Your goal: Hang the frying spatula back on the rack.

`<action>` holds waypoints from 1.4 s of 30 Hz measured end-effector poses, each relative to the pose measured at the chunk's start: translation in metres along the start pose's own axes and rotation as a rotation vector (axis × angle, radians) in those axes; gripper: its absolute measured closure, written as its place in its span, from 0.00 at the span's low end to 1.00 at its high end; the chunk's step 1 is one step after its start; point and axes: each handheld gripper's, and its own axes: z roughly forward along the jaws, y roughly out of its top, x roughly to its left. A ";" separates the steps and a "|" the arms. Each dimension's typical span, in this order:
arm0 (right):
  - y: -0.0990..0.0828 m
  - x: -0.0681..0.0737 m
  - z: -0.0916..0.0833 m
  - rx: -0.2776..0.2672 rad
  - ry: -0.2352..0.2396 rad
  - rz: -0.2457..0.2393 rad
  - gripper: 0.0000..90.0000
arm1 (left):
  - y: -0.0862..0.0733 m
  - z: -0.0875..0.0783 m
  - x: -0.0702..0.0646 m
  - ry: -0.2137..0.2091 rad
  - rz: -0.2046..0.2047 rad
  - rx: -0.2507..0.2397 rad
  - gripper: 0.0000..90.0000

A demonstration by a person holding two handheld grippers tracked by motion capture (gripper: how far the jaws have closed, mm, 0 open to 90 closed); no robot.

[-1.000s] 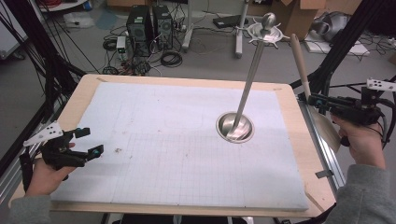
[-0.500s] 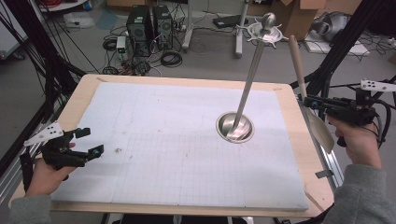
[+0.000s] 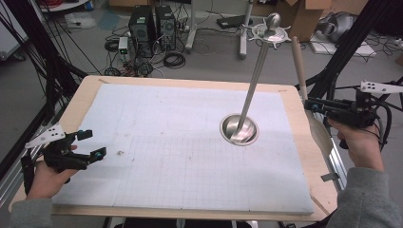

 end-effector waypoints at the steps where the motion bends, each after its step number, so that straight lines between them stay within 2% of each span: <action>1: 0.000 0.000 0.001 0.000 -0.002 0.003 0.87 | 0.000 0.000 0.000 0.000 0.000 0.000 0.03; 24: -0.001 0.003 0.019 0.042 -0.046 -0.032 0.87 | 0.001 -0.001 0.000 0.001 0.000 -0.004 0.03; 42: 0.001 0.005 0.035 0.072 -0.101 -0.066 0.86 | 0.002 -0.003 0.001 0.006 0.000 -0.014 0.03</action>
